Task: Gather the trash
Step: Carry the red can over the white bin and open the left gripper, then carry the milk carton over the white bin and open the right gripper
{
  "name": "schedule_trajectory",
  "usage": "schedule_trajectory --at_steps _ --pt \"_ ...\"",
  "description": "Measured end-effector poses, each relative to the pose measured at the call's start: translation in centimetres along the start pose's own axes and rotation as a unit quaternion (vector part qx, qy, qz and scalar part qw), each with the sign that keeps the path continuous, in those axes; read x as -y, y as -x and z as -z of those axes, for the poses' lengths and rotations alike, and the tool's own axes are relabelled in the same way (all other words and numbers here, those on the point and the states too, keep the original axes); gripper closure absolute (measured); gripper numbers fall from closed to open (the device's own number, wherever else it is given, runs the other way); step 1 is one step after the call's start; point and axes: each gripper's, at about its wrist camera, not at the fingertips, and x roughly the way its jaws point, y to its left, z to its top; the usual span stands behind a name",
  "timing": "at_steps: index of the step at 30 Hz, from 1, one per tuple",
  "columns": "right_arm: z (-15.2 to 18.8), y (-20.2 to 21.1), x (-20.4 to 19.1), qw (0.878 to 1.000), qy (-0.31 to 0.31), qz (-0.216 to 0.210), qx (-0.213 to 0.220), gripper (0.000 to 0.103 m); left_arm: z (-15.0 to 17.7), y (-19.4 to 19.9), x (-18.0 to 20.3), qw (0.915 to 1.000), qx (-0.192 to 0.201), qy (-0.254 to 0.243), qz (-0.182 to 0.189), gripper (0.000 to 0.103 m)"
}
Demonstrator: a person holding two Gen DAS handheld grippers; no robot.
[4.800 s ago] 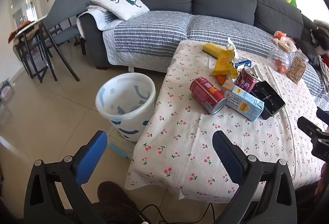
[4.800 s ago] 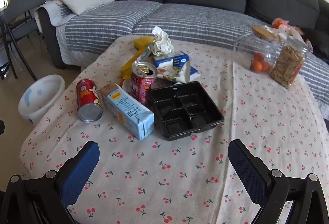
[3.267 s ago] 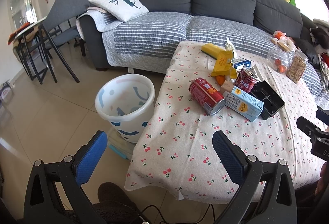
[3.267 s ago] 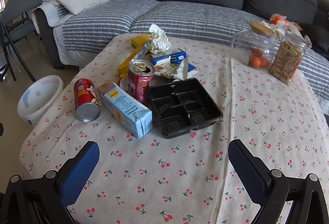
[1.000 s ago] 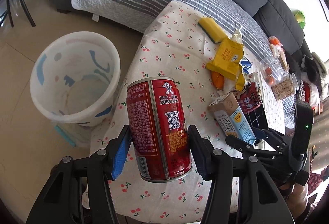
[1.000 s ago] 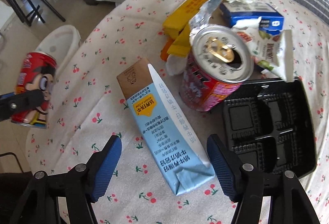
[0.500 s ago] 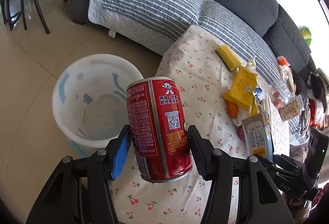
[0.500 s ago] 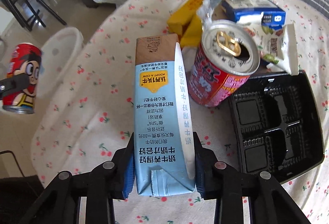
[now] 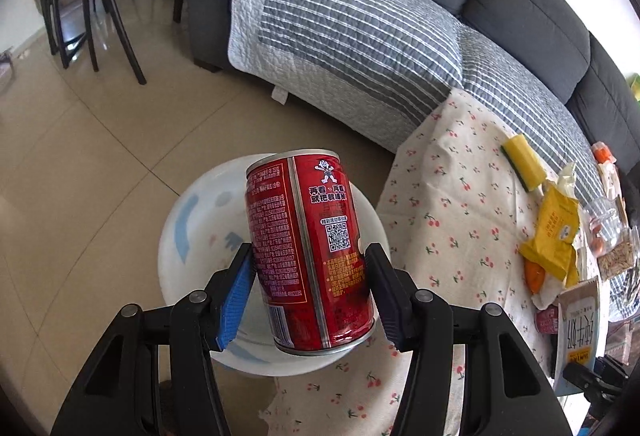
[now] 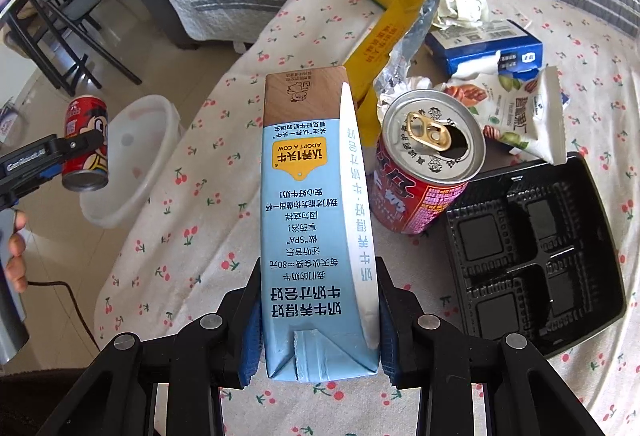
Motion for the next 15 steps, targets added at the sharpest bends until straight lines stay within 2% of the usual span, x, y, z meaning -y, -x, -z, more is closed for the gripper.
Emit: schedule_trajectory --at_steps 2,6,9,12,15 --pt "0.0 -0.1 -0.2 1.000 0.003 0.002 0.000 0.062 -0.1 -0.3 -1.1 0.9997 -0.007 0.021 -0.014 0.043" --pt "-0.1 -0.3 -0.5 1.000 0.006 0.003 0.000 0.062 0.2 0.2 -2.1 0.9990 -0.019 0.028 -0.029 0.017" --pt "-0.2 -0.2 -0.7 1.000 0.007 0.004 0.004 0.062 0.9 1.4 -2.3 0.9993 -0.015 0.006 -0.035 0.009" --pt "-0.3 -0.3 -1.1 1.000 0.008 -0.001 0.006 0.062 1.7 2.5 -2.8 0.9991 -0.027 -0.007 -0.031 0.002" --pt "-0.6 -0.5 -2.0 1.000 0.014 -0.008 0.007 0.062 2.6 3.8 -3.6 0.9989 -0.034 -0.016 -0.029 0.002"
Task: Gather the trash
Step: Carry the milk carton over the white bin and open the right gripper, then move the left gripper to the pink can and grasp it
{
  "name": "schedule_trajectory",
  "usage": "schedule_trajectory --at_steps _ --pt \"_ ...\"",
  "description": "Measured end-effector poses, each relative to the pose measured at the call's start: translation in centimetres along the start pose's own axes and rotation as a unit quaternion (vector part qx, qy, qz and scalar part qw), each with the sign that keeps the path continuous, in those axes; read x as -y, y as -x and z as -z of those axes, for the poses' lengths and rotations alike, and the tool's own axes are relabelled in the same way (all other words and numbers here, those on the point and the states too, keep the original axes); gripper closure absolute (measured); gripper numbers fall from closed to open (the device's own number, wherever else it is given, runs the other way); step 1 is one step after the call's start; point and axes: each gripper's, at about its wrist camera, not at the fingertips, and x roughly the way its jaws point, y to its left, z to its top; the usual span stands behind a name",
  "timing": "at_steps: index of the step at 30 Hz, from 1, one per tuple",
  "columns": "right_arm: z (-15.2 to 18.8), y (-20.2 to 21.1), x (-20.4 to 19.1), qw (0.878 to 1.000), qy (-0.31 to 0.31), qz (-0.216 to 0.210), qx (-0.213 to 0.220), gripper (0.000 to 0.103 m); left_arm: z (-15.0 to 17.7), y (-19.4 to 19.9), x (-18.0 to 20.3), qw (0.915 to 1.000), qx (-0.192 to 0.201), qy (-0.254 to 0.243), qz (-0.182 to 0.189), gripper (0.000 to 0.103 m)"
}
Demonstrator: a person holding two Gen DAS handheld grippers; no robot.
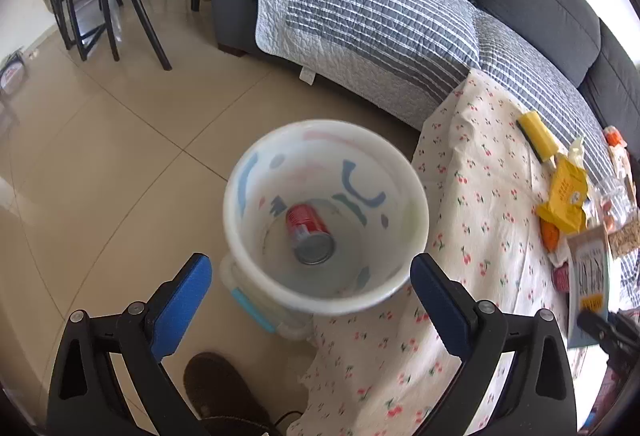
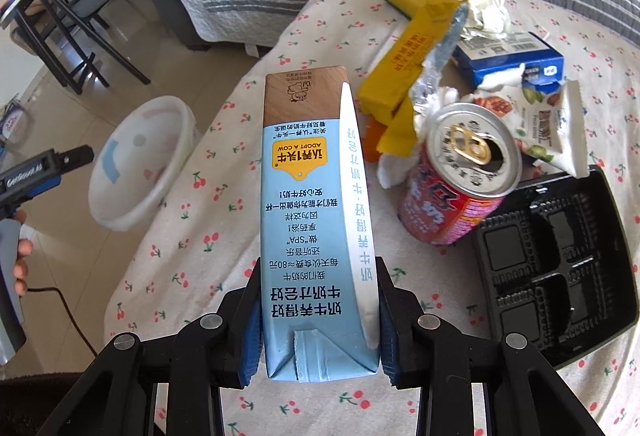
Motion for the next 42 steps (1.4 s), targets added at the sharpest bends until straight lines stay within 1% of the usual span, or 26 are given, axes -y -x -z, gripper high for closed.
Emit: schedule_trajectory --at_steps 3,6,9,13,15,19,22,24,28,29,31,36,42 --pt "-0.5 -0.6 -1.8 1.000 0.011 -0.007 0.003 0.062 0.8 1.2 -0.9 0.9999 0.001 -0.014 -0.002 0.002" --pt "-1.0 -2.1 -4.2 0.999 0.020 -0.030 -0.004 0.062 1.6 2.3 -1.6 0.9988 0.007 -0.041 -0.024 0.002" --pt "-1.7 -4.2 -7.0 0.998 0.030 -0.048 -0.012 0.062 2.1 3.0 -2.6 0.9977 0.010 -0.054 -0.041 0.002" --pt "-2.7 -7.1 -10.5 0.997 0.039 -0.067 -0.018 0.062 2.4 3.8 -4.7 0.9980 0.014 -0.047 -0.040 0.002" --pt "-3.2 -8.7 -12.1 0.996 0.046 -0.072 -0.026 0.062 2.5 3.9 -5.7 0.9978 0.018 -0.044 -0.046 0.002" --pt "-4.0 -11.2 -15.1 0.995 0.063 -0.073 -0.035 0.062 2.5 3.9 -7.4 0.9969 0.019 -0.038 -0.066 0.002" --pt "-4.6 -12.5 -16.4 0.995 0.064 -0.069 -0.038 0.062 2.4 3.8 -8.6 0.9976 0.014 -0.022 -0.064 0.002" --pt "-4.9 -13.1 -16.7 0.996 0.060 -0.063 -0.034 0.062 2.4 3.7 -9.1 0.9980 0.012 -0.016 -0.060 0.002" --pt "-5.1 -13.4 -17.1 0.995 0.051 -0.088 -0.023 0.058 2.2 3.6 -9.1 0.9978 0.012 -0.018 -0.062 0.002" --pt "-5.1 -13.2 -17.0 0.994 0.050 -0.094 -0.019 0.046 2.2 3.5 -9.0 0.9979 0.012 -0.018 -0.062 0.002" --pt "-5.1 -12.7 -16.9 0.995 0.048 -0.092 -0.009 0.028 2.1 3.4 -8.5 0.9978 0.010 -0.022 -0.062 0.002" --pt "-4.8 -10.4 -15.6 0.996 0.052 -0.072 0.005 0.027 2.2 3.5 -6.9 0.9973 0.010 -0.037 -0.063 0.002" --pt "-4.2 -6.5 -11.9 0.997 0.055 -0.041 0.024 0.027 2.0 3.6 -4.4 0.9975 0.010 -0.048 -0.052 0.002"
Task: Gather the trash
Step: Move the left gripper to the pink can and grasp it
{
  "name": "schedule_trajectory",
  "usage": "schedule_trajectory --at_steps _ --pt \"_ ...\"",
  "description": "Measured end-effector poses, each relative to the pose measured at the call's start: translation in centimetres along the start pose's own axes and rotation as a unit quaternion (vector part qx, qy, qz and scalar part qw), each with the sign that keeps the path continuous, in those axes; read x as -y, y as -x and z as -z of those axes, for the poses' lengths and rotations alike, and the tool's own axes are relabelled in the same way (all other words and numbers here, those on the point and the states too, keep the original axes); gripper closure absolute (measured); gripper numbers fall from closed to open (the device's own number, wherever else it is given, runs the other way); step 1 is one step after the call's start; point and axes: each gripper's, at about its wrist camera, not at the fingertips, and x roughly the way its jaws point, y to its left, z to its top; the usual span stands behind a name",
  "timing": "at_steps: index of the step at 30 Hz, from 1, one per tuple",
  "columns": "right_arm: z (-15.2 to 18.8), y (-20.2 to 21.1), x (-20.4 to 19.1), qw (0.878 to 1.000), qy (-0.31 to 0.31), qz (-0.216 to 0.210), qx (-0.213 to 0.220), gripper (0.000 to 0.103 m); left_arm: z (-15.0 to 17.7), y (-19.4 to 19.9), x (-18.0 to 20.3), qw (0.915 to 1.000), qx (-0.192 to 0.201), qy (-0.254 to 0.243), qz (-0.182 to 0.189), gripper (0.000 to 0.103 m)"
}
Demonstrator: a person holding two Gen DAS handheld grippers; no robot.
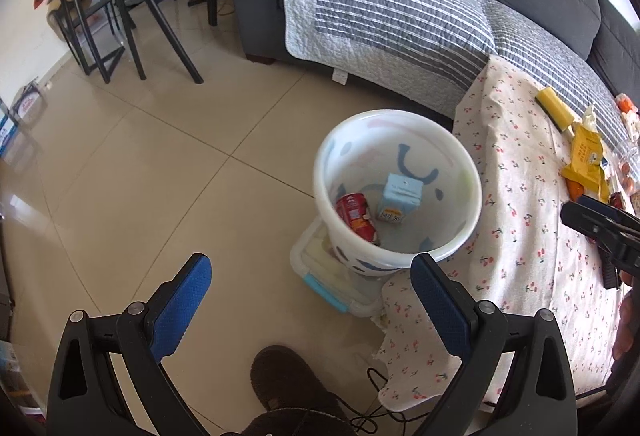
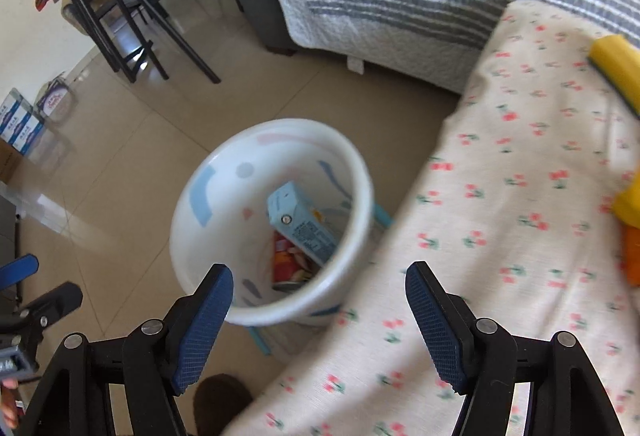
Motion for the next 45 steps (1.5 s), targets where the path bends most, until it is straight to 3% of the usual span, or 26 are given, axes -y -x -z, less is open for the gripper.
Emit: schedule_trajectory --at_steps 13,21,29,34,38,41,45 --pt "3.4 11.0 9.4 0.996 -0.015 0.086 0.010 0.017 -0.5 2.1 12.2 0.9951 0.021 -0.092 0.028 0.002" --pt "6.6 16.8 16.7 0.989 -0.065 0.128 0.045 0.006 -0.5 2.7 22.3 0.9879 0.025 -0.131 0.079 0.002" --pt "11.3 20.7 25.2 0.974 -0.118 0.190 0.020 0.006 0.6 1.9 32.5 0.9742 0.009 -0.189 0.124 0.002" --pt "14.7 22.0 30.0 0.965 -0.173 0.196 0.005 0.006 0.6 1.5 36.6 0.9666 0.016 -0.208 0.149 0.002" --pt "16.4 22.6 31.5 0.960 -0.183 0.213 -0.009 0.006 0.9 0.8 39.0 0.9647 0.015 -0.205 0.164 0.003" --pt "17.1 22.7 31.9 0.960 -0.180 0.216 -0.017 0.006 0.7 0.1 39.9 0.9669 0.019 -0.191 0.168 0.007" --pt "16.9 22.1 31.8 0.962 -0.167 0.214 -0.025 0.006 0.3 -1.3 40.4 0.9706 0.019 -0.176 0.163 0.025"
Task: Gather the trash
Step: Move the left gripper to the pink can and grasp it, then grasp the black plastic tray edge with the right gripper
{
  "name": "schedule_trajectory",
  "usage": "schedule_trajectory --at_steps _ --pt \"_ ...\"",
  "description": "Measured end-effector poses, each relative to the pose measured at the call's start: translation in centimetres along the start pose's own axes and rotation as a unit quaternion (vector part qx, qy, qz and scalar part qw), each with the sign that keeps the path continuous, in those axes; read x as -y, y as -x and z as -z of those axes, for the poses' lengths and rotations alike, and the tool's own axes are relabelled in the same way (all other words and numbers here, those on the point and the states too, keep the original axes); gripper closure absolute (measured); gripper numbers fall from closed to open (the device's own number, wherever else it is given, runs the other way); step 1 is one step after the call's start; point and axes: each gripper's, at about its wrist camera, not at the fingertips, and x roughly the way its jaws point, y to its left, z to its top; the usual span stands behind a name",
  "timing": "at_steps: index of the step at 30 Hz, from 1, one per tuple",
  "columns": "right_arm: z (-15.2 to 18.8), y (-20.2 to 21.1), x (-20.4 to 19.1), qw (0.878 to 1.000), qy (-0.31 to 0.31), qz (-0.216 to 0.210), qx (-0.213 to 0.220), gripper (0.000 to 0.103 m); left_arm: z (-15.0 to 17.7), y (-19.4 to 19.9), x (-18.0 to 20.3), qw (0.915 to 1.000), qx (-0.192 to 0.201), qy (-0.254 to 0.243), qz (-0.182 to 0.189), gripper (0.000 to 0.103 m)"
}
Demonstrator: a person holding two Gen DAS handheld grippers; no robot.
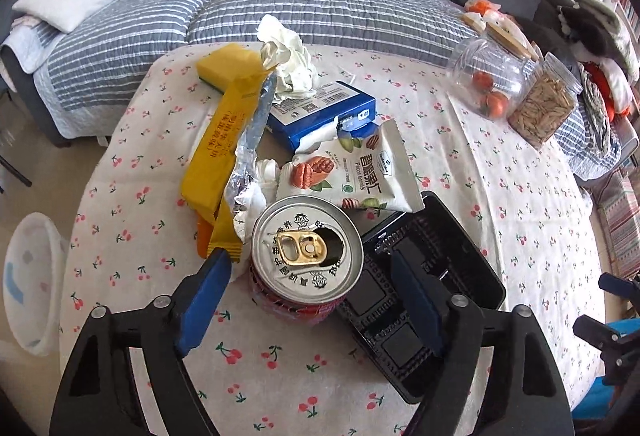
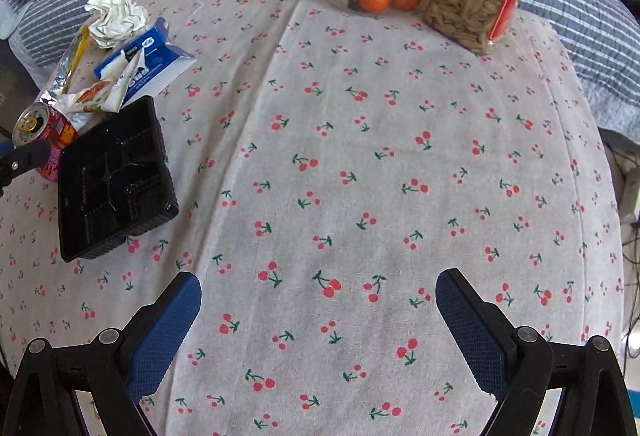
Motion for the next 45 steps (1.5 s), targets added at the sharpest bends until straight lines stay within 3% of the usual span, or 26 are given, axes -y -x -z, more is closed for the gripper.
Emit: schedule_trajectory --at_steps 3,7,20,36,42,45 --pt "-0.3 -0.4 -0.5 1.000 0.007 -0.002 -0.005 0.006 -0.1 -0.7 -0.2 1.0000 0.000 0.003 -0.002 0.045" --pt "-0.3 -0.6 -1.2 1.000 0.018 -0.001 -0.006 0.006 -0.2 -0.7 -0.9 1.0000 0.005 0.006 -0.004 0.050" --pt "-1.1 -1.8 -2.6 1.000 0.023 0.003 -0.017 0.006 0.8 2.9 -3.5 0.9995 0.014 0.022 0.019 0.051" --pt "-3.8 -6.9 -10.0 0.997 0.049 -0.035 -0.054 0.006 2.9 7.9 -10.2 0.9974 0.023 0.065 0.022 0.051" --pt "-3.7 -9.8 -12.2 0.994 0.062 -0.031 -0.085 0.006 3.6 8.6 -12.2 0.9967 0.022 0.076 0.019 0.051" --pt "-3.7 -10.4 -12.8 0.994 0.067 -0.012 -0.081 0.006 3.9 8.9 -12.9 0.9965 0.020 0.079 0.017 0.051"
